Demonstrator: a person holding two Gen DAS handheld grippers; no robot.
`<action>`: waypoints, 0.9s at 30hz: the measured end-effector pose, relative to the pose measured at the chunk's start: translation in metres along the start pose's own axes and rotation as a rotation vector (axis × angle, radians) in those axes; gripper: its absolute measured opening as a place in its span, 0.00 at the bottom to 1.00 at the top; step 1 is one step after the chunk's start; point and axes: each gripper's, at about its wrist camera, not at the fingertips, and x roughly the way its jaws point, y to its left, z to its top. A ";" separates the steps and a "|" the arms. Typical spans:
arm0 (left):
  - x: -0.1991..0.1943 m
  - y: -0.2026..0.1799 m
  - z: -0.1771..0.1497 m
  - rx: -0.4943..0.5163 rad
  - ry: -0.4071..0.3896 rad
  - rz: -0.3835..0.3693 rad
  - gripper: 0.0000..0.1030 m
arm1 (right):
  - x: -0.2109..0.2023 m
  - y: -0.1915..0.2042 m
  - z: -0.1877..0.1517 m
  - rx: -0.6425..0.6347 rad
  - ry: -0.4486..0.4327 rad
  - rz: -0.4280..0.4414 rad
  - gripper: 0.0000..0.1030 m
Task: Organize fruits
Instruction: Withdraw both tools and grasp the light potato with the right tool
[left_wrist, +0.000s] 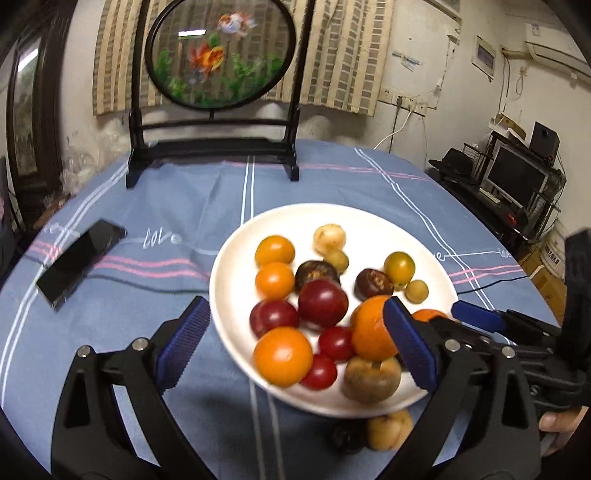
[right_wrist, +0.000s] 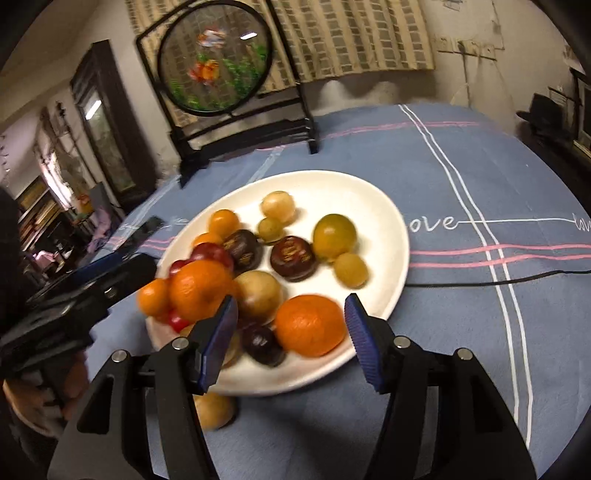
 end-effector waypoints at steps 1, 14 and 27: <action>-0.001 0.004 -0.001 -0.013 0.003 -0.004 0.94 | -0.004 0.003 -0.004 -0.013 -0.004 0.003 0.59; -0.008 0.010 -0.015 0.008 0.041 -0.005 0.94 | -0.032 0.046 -0.052 -0.137 0.083 -0.049 0.59; -0.014 0.027 -0.034 0.012 0.099 -0.038 0.94 | 0.000 0.082 -0.069 -0.236 0.198 -0.146 0.59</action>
